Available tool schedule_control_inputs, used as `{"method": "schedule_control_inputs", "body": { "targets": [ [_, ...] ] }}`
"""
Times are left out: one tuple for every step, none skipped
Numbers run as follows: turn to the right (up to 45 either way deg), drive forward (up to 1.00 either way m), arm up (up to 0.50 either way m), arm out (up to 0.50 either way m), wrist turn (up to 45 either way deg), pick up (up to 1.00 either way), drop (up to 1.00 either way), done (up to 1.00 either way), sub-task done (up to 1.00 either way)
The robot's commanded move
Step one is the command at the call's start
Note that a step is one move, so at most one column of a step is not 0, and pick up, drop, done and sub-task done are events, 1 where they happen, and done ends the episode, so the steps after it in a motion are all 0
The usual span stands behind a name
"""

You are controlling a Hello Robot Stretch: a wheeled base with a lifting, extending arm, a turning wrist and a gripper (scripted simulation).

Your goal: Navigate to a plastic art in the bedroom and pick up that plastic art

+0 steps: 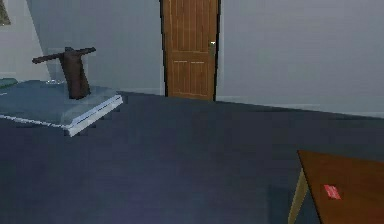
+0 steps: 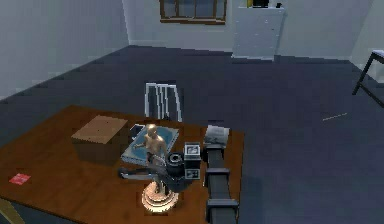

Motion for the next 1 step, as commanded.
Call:
{"method": "schedule_control_inputs", "body": {
  "targets": [
    [0.0, 0.0, 0.0, 0.0, 12.0, 0.0, 0.0, 0.0, 0.0]
  ]
}}
